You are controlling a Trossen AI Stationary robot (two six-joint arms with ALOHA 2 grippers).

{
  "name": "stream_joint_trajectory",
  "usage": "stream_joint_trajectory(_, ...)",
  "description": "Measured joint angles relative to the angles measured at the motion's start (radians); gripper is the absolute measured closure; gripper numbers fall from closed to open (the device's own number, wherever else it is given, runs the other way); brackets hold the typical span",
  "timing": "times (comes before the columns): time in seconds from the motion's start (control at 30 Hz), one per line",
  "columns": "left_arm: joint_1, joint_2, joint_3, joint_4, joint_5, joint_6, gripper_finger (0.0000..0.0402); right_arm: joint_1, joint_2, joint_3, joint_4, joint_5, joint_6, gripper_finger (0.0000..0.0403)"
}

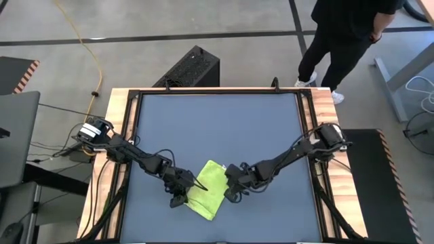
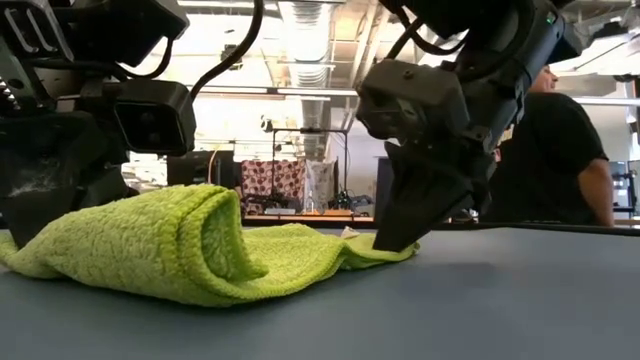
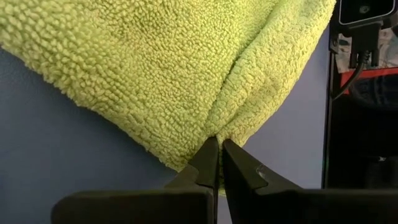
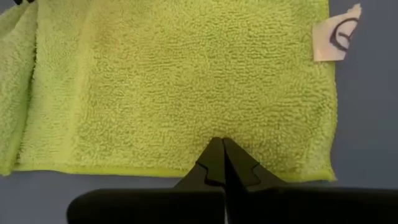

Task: Roll towel
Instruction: Roll the green towel

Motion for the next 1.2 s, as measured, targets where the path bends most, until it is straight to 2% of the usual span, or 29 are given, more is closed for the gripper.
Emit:
stream_joint_trajectory(0.2, -0.010, 0.001, -0.001, 0.031, 0.002, -0.087, 0.0401, -0.027, -0.005, -0.002, -0.026, 0.081, -0.064, 0.0394)
stream_joint_trajectory(0.43, -0.018, 0.003, 0.019, 0.060, 0.010, -0.208, 0.0401, -0.121, -0.005, -0.003, -0.033, 0.100, -0.227, 0.0394)
stream_joint_trajectory(0.6, -0.019, 0.003, 0.021, 0.038, 0.000, -0.227, 0.0401, -0.192, -0.002, 0.022, -0.039, 0.087, -0.323, 0.0394)
stream_joint_trajectory(0.73, -0.009, 0.003, 0.022, 0.017, -0.032, -0.226, 0.0401, -0.223, -0.013, 0.042, -0.047, -0.026, -0.331, 0.0391)
stream_joint_trajectory(0.97, 0.035, 0.002, 0.022, 0.024, -0.057, -0.188, 0.0401, -0.163, -0.036, 0.105, -0.116, -0.193, -0.320, 0.0356)
stream_joint_trajectory(1.03, 0.044, 0.002, 0.023, 0.025, -0.056, -0.179, 0.0401, -0.128, -0.041, 0.112, -0.119, -0.195, -0.267, 0.0353)
stream_joint_trajectory(1.1, 0.051, 0.001, 0.023, 0.025, -0.050, -0.168, 0.0401, -0.079, -0.043, 0.116, -0.049, -0.191, -0.209, 0.0352)
stream_joint_trajectory(1.2, 0.054, 0.001, 0.023, 0.023, -0.050, -0.153, 0.0401, 0.020, -0.041, 0.117, 0.081, -0.123, -0.155, 0.0350)
